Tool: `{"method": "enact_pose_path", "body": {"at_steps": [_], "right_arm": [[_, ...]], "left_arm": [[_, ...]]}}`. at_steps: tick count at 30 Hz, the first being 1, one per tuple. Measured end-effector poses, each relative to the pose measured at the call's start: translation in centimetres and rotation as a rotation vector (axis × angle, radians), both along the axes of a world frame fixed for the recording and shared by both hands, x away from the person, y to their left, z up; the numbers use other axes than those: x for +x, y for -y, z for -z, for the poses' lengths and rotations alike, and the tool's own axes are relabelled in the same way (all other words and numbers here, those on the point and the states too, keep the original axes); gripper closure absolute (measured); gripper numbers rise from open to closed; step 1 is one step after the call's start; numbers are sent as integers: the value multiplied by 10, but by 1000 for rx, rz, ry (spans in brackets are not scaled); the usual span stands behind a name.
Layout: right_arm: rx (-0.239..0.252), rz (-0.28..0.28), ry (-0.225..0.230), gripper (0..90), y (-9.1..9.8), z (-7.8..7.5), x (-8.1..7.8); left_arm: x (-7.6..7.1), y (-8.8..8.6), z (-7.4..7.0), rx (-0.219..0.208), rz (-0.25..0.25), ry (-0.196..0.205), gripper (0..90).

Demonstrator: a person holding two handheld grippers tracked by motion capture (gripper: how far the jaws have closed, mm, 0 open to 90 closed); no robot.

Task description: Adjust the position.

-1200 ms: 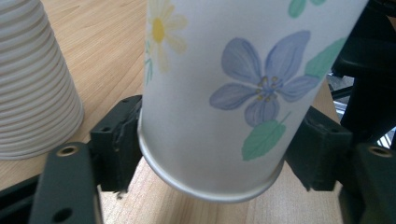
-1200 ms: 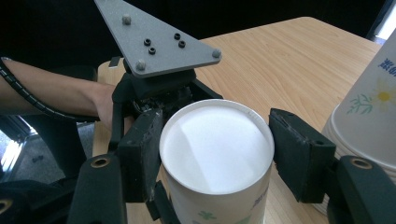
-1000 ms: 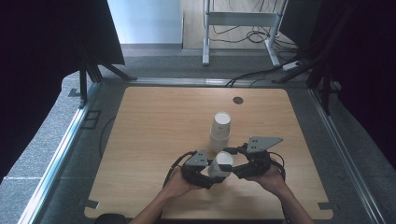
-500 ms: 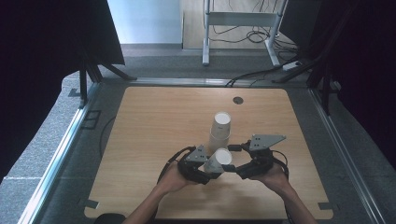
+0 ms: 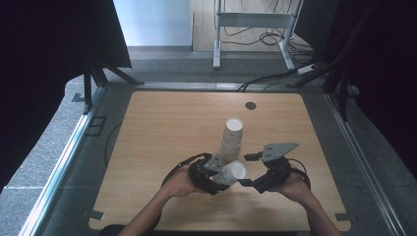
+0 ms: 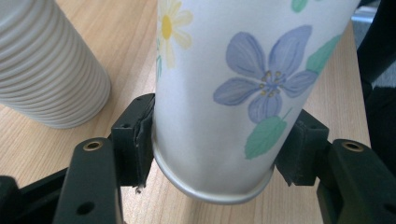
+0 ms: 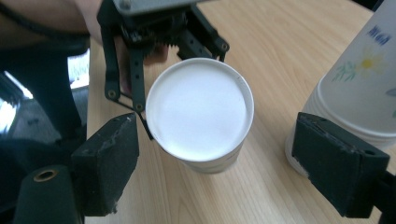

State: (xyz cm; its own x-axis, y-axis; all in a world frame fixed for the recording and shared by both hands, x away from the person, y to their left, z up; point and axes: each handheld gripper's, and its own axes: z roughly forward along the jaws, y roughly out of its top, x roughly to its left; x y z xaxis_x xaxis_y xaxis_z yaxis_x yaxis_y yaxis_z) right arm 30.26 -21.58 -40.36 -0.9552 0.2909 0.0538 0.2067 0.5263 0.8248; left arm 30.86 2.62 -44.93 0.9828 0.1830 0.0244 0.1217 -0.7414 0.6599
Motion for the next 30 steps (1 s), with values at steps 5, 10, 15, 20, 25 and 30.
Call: {"method": "enact_pose_path", "body": {"at_steps": [5,10,15,20,25,30], "right_arm": [[-92,-27,4,137,-6,2,0],[-214,-49,24,138,-18,3,1],[-330,-92,36,148,-32,4,1],[-391,-117,46,174,-43,6,2],[-423,-135,46,210,-51,8,3],[-444,-155,52,259,-56,9,4]], "left_arm": [[-1,6,2,29,4,-2,369],[-1,9,5,58,2,-1,369],[-1,11,8,62,-6,-4,369],[-1,13,8,68,1,-1,369],[-2,13,9,64,3,-7,369],[-2,14,9,65,2,-7,368]]}}
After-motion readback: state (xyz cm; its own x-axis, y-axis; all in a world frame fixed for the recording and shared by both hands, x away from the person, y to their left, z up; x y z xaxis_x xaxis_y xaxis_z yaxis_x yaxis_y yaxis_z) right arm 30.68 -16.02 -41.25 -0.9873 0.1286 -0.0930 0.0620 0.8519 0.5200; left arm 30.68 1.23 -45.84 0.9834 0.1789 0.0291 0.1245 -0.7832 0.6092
